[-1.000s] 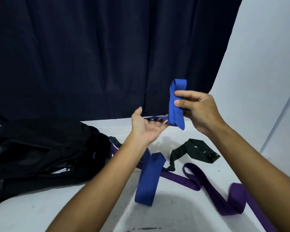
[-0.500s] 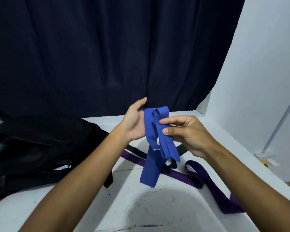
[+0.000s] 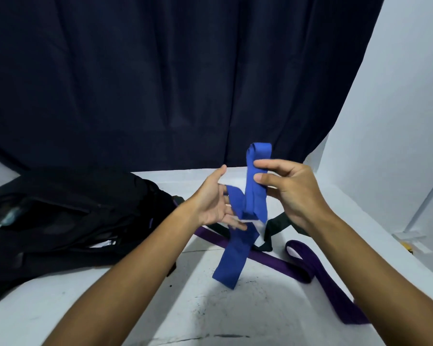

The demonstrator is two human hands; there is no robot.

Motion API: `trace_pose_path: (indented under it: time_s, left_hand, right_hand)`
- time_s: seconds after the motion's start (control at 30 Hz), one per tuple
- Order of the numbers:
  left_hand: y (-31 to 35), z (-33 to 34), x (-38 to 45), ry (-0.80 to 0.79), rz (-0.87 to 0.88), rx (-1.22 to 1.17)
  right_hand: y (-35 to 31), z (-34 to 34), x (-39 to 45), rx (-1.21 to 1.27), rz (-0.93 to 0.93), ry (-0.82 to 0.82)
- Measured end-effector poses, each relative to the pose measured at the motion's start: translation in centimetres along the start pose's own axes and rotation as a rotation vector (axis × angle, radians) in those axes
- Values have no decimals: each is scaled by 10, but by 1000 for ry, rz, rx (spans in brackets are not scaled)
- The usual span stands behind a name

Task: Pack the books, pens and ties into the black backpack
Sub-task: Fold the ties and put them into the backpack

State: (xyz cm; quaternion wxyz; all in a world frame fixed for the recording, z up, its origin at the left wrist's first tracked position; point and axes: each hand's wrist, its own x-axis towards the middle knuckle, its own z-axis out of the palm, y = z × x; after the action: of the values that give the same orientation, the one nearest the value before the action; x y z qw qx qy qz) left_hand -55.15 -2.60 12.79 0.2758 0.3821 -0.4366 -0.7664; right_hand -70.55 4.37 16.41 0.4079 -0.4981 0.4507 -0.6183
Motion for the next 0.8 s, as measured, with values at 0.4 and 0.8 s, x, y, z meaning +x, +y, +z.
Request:
trace_pose_path:
  time_s: [0.4,0.8]
  left_hand:
    - [-48,19,-15,-210,-83,-529]
    - [-11,5,0,105,154,-515]
  right_hand:
    - [17,0,24,80,71,63]
    - [60,7,-52,-20,244,-124]
